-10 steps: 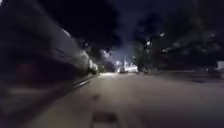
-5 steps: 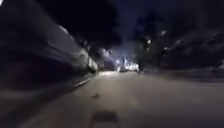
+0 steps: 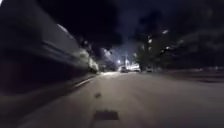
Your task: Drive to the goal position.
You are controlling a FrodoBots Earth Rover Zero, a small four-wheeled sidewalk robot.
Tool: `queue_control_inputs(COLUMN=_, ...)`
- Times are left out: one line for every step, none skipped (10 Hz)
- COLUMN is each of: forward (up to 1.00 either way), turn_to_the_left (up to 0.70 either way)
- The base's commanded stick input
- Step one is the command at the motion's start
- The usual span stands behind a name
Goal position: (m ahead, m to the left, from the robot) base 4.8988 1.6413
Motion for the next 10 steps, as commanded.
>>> queue_control_inputs(forward=0.7, turn_to_the_left=0.0)
queue_control_inputs(forward=0.7, turn_to_the_left=0.0)
queue_control_inputs(forward=0.7, turn_to_the_left=0.0)
queue_control_inputs(forward=0.7, turn_to_the_left=0.0)
queue_control_inputs(forward=0.7, turn_to_the_left=0.0)
queue_control_inputs(forward=0.7, turn_to_the_left=0.0)
queue_control_inputs(forward=0.7, turn_to_the_left=0.0)
queue_control_inputs(forward=0.7, turn_to_the_left=0.0)
queue_control_inputs(forward=0.7, turn_to_the_left=0.0)
queue_control_inputs(forward=0.7, turn_to_the_left=0.0)
